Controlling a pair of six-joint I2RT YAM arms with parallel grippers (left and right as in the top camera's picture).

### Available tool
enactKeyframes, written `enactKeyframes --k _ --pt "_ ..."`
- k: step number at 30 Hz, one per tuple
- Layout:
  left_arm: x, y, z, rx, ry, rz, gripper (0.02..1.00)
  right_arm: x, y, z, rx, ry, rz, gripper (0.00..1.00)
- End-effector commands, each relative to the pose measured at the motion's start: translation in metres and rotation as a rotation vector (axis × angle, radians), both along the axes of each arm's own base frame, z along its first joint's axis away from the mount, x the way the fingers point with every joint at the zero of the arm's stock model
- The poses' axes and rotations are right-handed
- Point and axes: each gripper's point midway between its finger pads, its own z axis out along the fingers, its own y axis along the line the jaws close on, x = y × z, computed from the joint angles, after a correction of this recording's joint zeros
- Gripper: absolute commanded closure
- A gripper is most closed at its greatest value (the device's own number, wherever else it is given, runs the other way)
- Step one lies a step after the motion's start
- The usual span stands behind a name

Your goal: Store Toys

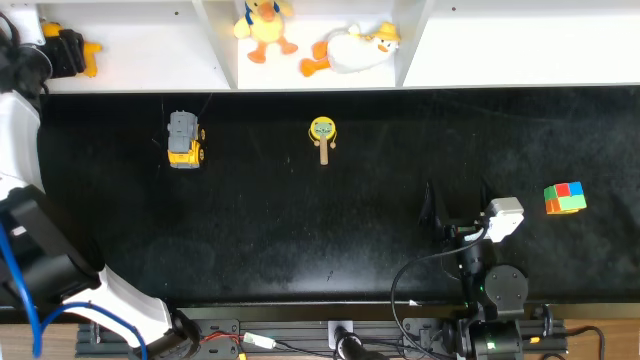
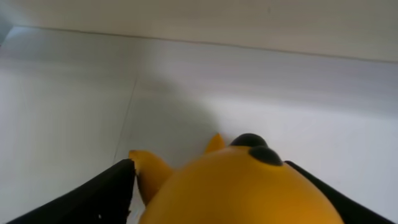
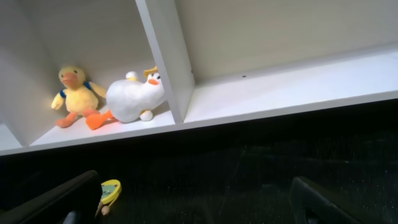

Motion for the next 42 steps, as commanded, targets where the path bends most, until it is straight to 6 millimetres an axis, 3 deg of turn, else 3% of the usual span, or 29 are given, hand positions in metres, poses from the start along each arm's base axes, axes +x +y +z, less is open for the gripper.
enactKeyframes --k 1,3,13,20,28,42 --pt "0.008 -0.006 -0.004 -0.028 -0.009 -0.002 0.141 0.0 0.002 -0.004 -0.003 0.0 0.011 0.007" --pt "0.008 -0.006 -0.004 -0.031 -0.01 0.0 0.02 0.0 0.002 -0.004 -0.003 0.0 0.011 0.007" --pt "0.006 -0.005 -0.003 -0.04 -0.004 0.013 0.02 0.0 0.002 -0.004 -0.003 0.0 0.011 0.005" --pt "0.002 -0.007 0.018 -0.04 -0.037 0.023 0.02 0.0 0.002 -0.004 -0.003 0.0 0.011 0.007" --pt "-0.006 -0.01 0.027 -0.041 -0.032 0.024 0.02 0.0 0.002 -0.004 -0.003 0.0 0.011 0.007" --pt "-0.019 0.0 0.058 0.028 -0.063 0.09 0.023 0.0 0.002 -0.004 -0.003 0.0 0.011 0.007"
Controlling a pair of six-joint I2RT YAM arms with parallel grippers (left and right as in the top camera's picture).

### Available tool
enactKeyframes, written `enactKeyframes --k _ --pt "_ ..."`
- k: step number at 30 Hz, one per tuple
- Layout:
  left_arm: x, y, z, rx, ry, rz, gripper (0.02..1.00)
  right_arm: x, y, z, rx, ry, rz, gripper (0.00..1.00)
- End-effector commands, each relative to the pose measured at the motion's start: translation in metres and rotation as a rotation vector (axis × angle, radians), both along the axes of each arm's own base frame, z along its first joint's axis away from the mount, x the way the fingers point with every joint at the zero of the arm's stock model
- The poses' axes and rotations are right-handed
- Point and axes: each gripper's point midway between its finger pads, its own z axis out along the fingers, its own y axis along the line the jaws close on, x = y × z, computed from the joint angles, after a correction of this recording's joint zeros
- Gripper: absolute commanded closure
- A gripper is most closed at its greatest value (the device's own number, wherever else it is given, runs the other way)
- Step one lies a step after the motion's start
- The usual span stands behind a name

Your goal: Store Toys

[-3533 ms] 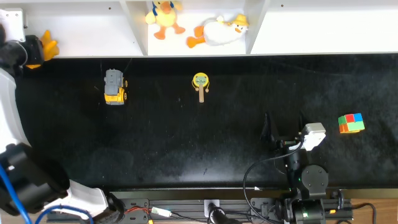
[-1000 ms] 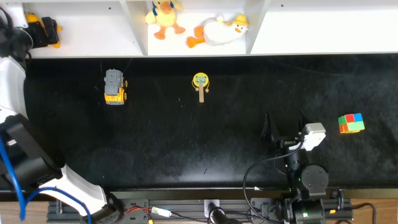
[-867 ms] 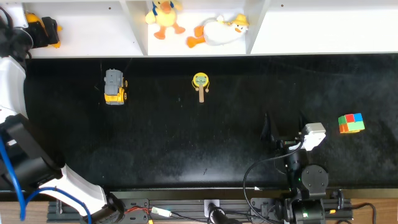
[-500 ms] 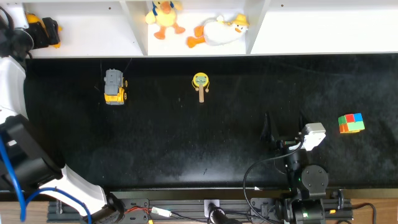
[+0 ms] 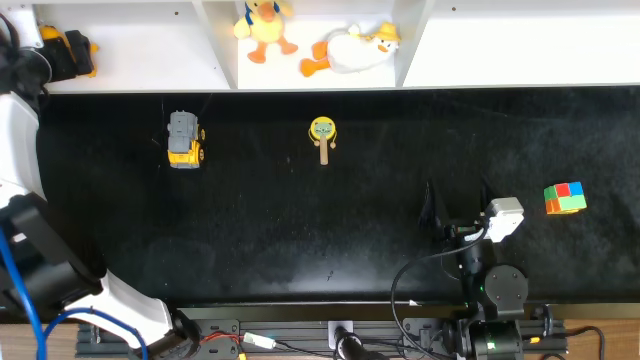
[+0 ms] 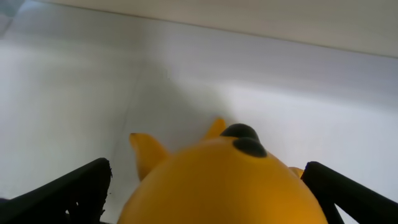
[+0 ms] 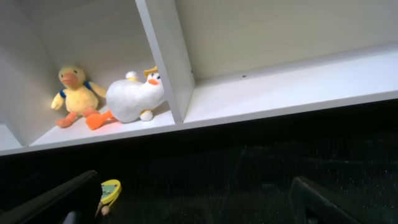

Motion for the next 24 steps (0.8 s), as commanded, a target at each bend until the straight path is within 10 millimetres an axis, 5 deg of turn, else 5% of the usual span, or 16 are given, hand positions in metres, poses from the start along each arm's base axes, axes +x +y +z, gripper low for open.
enactKeyframes --k 1,16,24 --pt "-0.004 -0.001 0.052 0.052 -0.099 0.026 0.02 0.0 0.002 -0.004 -0.003 0.0 0.012 0.005" --pt "-0.012 -0.004 0.069 0.06 -0.115 0.029 0.02 0.0 0.002 -0.004 -0.003 0.0 0.012 0.005" --pt "-0.044 -0.019 0.064 0.012 -0.009 0.028 0.02 0.0 0.002 -0.004 -0.003 0.0 0.012 0.003"
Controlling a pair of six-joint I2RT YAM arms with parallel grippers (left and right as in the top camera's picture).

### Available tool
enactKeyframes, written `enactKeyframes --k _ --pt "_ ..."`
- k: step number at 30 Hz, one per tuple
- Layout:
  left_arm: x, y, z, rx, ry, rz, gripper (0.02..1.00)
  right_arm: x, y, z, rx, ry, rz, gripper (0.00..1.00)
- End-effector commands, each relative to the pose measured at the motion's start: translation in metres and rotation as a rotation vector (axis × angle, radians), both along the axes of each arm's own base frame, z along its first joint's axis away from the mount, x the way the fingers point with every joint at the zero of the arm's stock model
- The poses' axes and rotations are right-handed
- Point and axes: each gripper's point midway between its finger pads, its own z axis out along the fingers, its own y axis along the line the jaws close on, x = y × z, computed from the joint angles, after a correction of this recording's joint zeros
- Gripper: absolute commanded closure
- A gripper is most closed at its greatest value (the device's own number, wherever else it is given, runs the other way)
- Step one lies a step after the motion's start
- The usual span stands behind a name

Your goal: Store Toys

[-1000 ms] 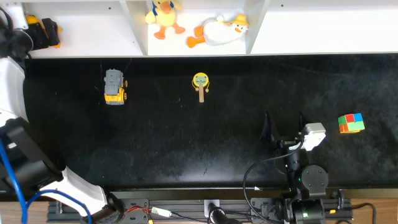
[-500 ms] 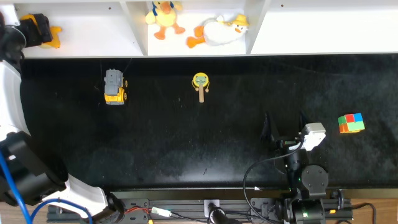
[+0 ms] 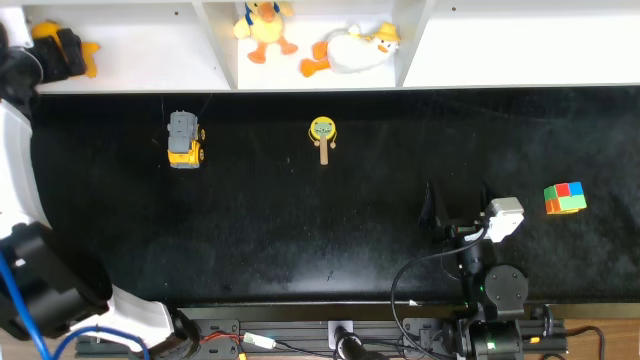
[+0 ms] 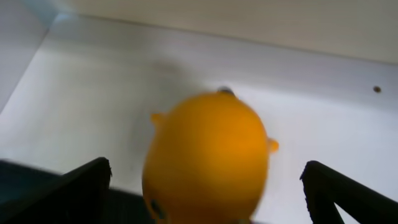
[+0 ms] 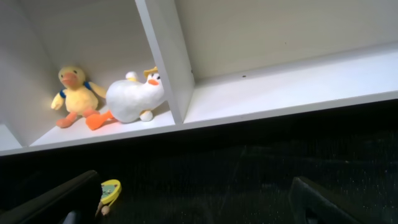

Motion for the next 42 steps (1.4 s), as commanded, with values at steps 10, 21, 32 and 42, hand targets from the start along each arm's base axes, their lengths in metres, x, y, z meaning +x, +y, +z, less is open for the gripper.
enactKeyframes --k 10,21,32,42 --pt "-0.09 -0.027 0.022 -0.005 0.211 0.058 0.02 0.0 0.002 -0.004 -0.003 0.0 0.011 0.007" --pt "-0.12 -0.084 -0.016 -0.096 0.321 -0.087 0.02 0.0 0.002 -0.004 -0.003 0.0 0.011 0.005" --pt "-0.122 -0.139 -0.073 -0.047 0.402 -0.143 0.02 0.0 0.002 -0.004 -0.003 0.0 0.011 0.001" --pt "-0.117 -0.151 -0.121 -0.082 0.358 -0.169 0.02 0.0 0.002 -0.004 -0.003 0.0 0.011 0.005"
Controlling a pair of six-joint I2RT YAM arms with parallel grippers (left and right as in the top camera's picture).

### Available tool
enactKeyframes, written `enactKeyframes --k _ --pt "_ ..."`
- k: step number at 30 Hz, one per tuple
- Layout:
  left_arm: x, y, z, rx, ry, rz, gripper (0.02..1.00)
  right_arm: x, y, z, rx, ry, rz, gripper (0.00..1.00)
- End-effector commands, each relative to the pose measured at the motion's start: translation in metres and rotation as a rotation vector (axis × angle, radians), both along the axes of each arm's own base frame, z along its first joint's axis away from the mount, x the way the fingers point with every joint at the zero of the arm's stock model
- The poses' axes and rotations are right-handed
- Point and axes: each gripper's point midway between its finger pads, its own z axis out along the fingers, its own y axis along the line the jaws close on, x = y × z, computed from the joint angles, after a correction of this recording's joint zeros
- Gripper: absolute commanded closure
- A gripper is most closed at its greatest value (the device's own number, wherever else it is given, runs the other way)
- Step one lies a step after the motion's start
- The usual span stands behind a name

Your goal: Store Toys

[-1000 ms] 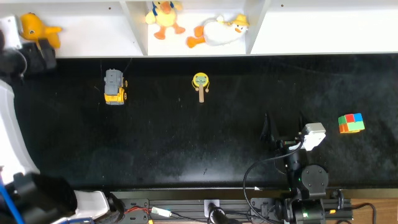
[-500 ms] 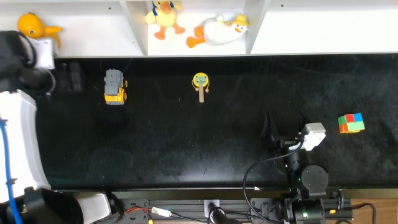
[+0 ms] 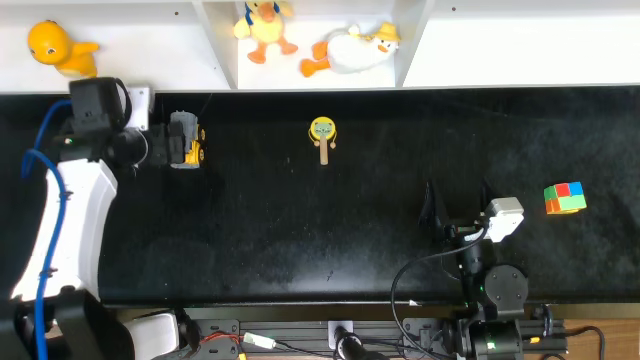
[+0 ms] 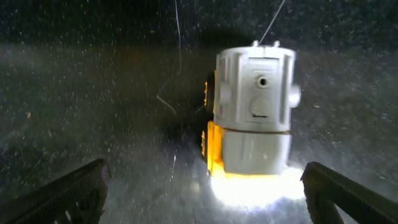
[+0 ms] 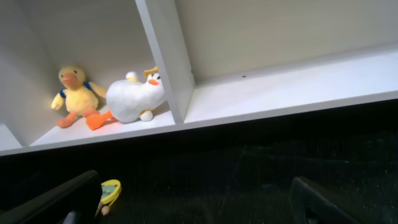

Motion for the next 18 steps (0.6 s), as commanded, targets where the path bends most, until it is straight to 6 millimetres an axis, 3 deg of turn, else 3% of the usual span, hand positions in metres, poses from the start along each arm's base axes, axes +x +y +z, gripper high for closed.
enactKeyframes --k 1,12,18 --pt "0.0 -0.008 -0.008 -0.045 -0.024 0.0 0.02 0.0 0.002 -0.004 -0.004 0.0 0.012 0.005" --pt "0.002 -0.037 -0.026 -0.038 0.011 -0.08 0.02 0.0 0.002 -0.004 -0.004 0.0 0.012 0.005" --pt "-0.001 -0.039 -0.052 -0.008 0.091 -0.081 0.02 0.0 0.002 -0.004 -0.004 0.0 0.012 0.005"
